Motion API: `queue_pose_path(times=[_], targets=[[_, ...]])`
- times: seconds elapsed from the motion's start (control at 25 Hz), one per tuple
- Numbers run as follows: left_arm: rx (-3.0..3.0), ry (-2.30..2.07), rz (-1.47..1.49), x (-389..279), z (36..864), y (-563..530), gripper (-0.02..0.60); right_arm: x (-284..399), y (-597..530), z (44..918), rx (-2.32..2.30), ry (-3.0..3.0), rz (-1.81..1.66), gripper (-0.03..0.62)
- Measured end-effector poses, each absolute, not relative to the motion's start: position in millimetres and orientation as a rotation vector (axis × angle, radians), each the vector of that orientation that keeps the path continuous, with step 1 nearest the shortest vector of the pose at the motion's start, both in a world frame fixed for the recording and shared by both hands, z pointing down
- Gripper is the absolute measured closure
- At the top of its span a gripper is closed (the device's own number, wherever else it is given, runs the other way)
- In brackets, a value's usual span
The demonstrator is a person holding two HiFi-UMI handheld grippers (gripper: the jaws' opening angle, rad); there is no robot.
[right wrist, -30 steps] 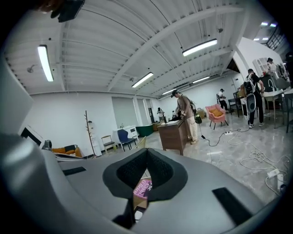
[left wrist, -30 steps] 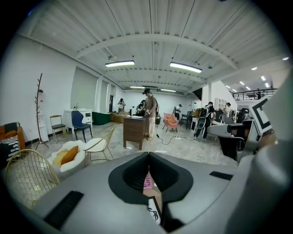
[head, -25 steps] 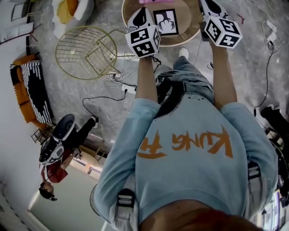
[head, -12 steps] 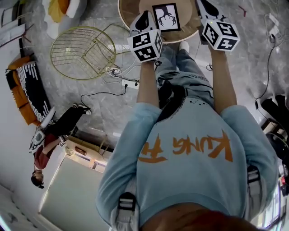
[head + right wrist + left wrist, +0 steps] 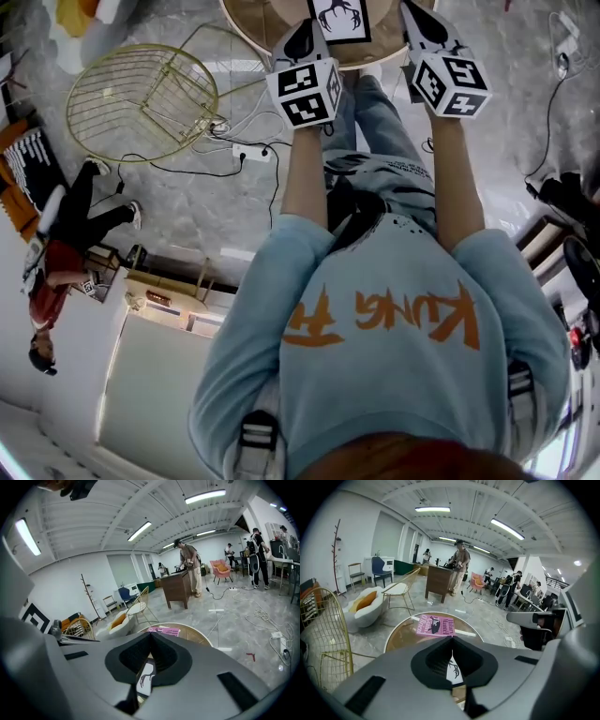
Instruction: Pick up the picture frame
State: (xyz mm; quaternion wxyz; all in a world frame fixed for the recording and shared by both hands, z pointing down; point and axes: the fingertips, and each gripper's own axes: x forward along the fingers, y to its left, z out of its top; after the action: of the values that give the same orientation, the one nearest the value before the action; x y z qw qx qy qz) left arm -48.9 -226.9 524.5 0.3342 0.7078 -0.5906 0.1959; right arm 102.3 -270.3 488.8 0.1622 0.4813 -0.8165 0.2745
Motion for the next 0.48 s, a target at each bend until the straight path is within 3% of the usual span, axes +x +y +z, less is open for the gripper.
queue_pose_path(times=[0.48], targets=[[1.765, -1.399, 0.564, -51.0, 619.0, -211.9, 0.561, 90.5, -248.8, 572.6, 1.313, -2.22, 0.877, 0.597]])
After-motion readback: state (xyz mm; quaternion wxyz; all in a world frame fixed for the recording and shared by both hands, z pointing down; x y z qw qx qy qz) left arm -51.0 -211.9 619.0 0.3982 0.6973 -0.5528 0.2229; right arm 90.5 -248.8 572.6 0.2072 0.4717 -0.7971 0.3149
